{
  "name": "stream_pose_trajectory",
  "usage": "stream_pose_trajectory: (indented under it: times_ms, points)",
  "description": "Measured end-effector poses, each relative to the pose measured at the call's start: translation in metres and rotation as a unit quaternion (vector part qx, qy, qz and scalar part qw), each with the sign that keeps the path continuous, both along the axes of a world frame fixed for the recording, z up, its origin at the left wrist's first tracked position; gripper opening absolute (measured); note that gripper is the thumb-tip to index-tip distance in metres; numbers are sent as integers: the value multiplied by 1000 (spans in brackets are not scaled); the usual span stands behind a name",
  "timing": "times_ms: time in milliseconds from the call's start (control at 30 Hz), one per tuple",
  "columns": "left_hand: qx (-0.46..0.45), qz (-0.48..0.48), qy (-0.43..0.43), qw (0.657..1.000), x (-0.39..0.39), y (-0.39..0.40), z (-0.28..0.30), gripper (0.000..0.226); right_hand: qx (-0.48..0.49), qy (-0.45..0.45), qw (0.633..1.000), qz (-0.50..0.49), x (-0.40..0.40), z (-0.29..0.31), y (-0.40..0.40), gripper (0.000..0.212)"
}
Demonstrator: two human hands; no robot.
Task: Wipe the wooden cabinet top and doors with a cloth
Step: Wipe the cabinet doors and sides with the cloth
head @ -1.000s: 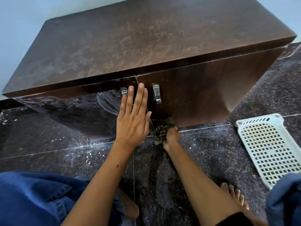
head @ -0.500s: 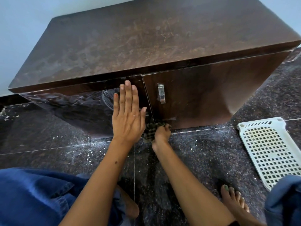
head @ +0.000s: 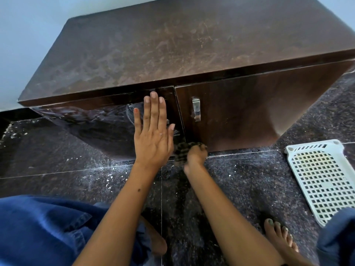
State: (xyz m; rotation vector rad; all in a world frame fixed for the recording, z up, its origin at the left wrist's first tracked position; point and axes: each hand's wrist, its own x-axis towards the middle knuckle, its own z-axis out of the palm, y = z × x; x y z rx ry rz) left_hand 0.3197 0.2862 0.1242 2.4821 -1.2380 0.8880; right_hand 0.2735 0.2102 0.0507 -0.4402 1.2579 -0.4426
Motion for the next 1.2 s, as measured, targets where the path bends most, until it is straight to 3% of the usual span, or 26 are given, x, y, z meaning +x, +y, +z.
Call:
stream_pose_trajectory:
  times_ms: [133,233,400,467,600,833,1033,1200]
  points:
    - [5,-6,6,1000,-1,1,1,65,-69,34,995,-60,4,5,-18,45]
    - [1,-1,11,1000,-1,-1,0,66,-109,46,993,-8,16,11,10,48]
    - [25,2,19,1000,1,2,-1,71,55,-53,996,55,11,2,18,31]
    - [34,0,23,999,2,3,0,72,52,-29,997,42,3,-3,3,23]
    - [23,-6,28,999,1,3,-3,71,3,-4,1000,-30,0,-17,-18,36]
    - [10,-8,38,999,2,1,-4,72,42,-13,990,134,5,-29,5,23]
    - [18,0,34,999,0,1,-3,69,29,22,998,61,-11,-50,-42,35]
    - [12,2,32,999,-1,0,-2,66,72,-18,987,141,-11,-49,-15,32]
